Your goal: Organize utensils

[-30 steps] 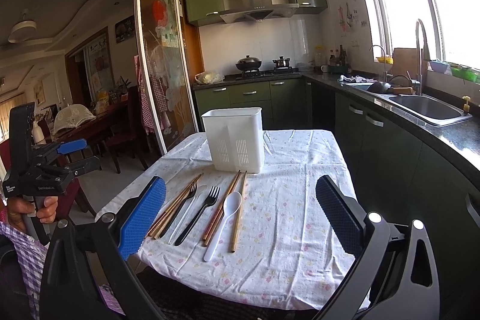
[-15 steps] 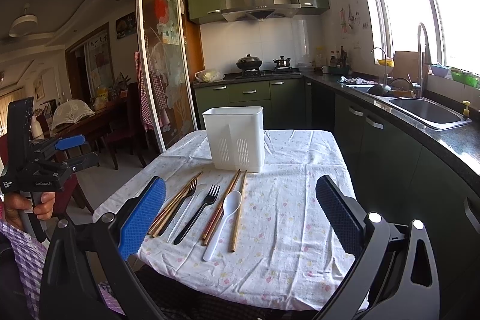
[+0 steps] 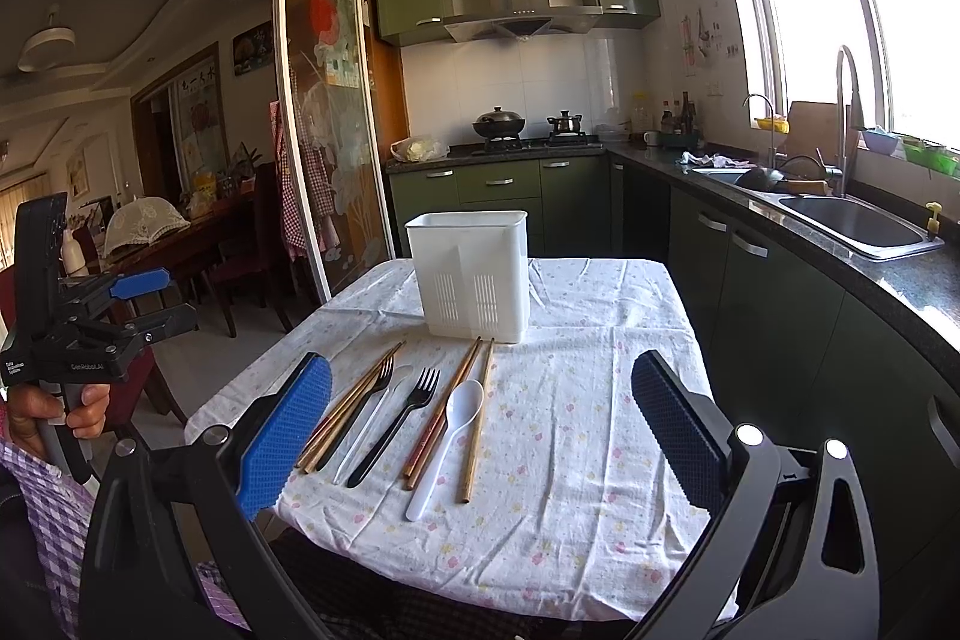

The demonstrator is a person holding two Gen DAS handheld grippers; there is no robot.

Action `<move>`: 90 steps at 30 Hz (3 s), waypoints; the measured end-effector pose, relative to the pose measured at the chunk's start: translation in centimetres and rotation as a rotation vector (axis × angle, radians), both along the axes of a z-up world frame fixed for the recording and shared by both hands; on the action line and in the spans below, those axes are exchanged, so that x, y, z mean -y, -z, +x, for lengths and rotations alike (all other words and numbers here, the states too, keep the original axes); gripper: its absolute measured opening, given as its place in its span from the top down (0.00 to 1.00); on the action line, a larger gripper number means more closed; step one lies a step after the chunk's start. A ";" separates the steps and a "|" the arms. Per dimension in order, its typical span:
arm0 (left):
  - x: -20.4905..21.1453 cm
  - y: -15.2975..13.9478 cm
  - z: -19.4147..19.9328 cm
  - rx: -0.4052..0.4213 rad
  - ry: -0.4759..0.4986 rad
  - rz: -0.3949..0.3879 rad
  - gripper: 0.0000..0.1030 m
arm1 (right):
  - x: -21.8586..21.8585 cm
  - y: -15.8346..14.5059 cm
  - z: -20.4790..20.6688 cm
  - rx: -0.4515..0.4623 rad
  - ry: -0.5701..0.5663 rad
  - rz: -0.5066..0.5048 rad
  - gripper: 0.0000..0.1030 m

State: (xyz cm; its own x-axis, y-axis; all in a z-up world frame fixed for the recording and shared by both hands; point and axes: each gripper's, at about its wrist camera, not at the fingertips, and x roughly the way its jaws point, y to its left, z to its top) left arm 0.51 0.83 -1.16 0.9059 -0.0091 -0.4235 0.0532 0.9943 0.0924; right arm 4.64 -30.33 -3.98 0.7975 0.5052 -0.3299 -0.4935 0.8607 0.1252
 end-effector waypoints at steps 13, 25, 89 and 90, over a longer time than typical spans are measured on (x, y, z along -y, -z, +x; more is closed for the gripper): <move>-0.7 0.5 0.6 -0.053 0.008 -0.046 0.06 | 0.0 0.1 0.0 -0.001 -0.002 -0.001 0.04; -2.1 1.5 2.8 -0.166 0.007 -0.154 0.06 | -0.9 0.7 1.2 -0.027 -0.008 -0.025 0.04; -2.7 9.9 22.2 -0.861 -0.044 -0.321 0.91 | -15.5 8.5 19.1 -0.825 -0.243 -0.165 0.10; -3.0 9.5 22.1 -0.848 -0.044 -0.318 0.91 | -16.2 8.9 19.8 -0.849 -0.234 -0.169 0.25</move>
